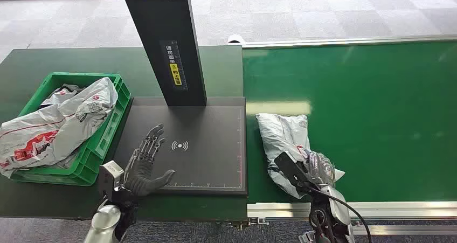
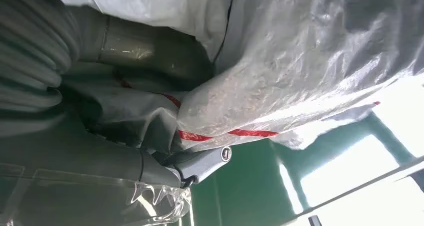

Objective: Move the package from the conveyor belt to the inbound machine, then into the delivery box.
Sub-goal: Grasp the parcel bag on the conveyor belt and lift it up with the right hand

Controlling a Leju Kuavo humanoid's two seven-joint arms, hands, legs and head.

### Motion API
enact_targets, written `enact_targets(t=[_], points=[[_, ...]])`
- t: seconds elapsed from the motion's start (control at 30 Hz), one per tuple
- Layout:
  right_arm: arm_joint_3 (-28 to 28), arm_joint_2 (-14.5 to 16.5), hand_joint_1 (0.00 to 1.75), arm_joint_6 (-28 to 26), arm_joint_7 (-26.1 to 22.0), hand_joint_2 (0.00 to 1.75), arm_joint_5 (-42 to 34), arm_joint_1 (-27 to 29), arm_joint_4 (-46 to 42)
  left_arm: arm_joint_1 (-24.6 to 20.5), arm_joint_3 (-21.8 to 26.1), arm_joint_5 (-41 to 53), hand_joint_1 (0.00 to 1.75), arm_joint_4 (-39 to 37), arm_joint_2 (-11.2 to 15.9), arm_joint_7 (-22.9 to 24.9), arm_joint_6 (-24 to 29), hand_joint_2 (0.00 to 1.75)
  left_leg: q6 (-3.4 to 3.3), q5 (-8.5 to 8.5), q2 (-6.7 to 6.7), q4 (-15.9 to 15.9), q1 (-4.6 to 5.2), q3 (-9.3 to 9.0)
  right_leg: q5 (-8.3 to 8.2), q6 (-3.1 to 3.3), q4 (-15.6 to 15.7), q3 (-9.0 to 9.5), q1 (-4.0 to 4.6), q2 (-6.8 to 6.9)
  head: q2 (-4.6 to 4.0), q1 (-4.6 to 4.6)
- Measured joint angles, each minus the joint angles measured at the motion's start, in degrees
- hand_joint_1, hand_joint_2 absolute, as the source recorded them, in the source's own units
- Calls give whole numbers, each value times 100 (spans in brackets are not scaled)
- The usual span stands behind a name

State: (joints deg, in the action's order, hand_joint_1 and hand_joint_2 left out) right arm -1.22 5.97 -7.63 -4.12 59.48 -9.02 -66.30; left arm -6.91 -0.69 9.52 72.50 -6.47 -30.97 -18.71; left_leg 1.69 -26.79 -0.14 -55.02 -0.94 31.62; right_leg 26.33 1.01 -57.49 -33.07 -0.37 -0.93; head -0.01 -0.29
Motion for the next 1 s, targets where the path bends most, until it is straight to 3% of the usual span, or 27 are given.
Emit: enact_targets(t=[0.37,0.57,0.8,1.0], points=[[8,49,175,-247,-315,175,-252,109,-399,56,59,-46,0,170,-3,-31,22,175,0,0,-3,-1,1,4,0,0,0,-4,-1,2,0,1],[-129,164,175,-997,-904,175,-736,278,-931,91,120,-90,0,223,-20,-59,57,175,0,0,-9,-1,0,8,2,-2,0,-8,-1,5,1,0],[-376,344,175,-2349,-1329,175,-515,590,-1753,89,121,-98,0,225,-74,-65,72,175,-1,-1,-9,-1,1,9,4,-5,0,-8,-2,6,1,1],[-371,444,175,-2688,-1891,175,-349,746,-2201,58,121,-104,0,218,-108,-68,94,175,-1,-1,-6,-1,1,8,4,-5,0,-8,-2,5,-1,0]])
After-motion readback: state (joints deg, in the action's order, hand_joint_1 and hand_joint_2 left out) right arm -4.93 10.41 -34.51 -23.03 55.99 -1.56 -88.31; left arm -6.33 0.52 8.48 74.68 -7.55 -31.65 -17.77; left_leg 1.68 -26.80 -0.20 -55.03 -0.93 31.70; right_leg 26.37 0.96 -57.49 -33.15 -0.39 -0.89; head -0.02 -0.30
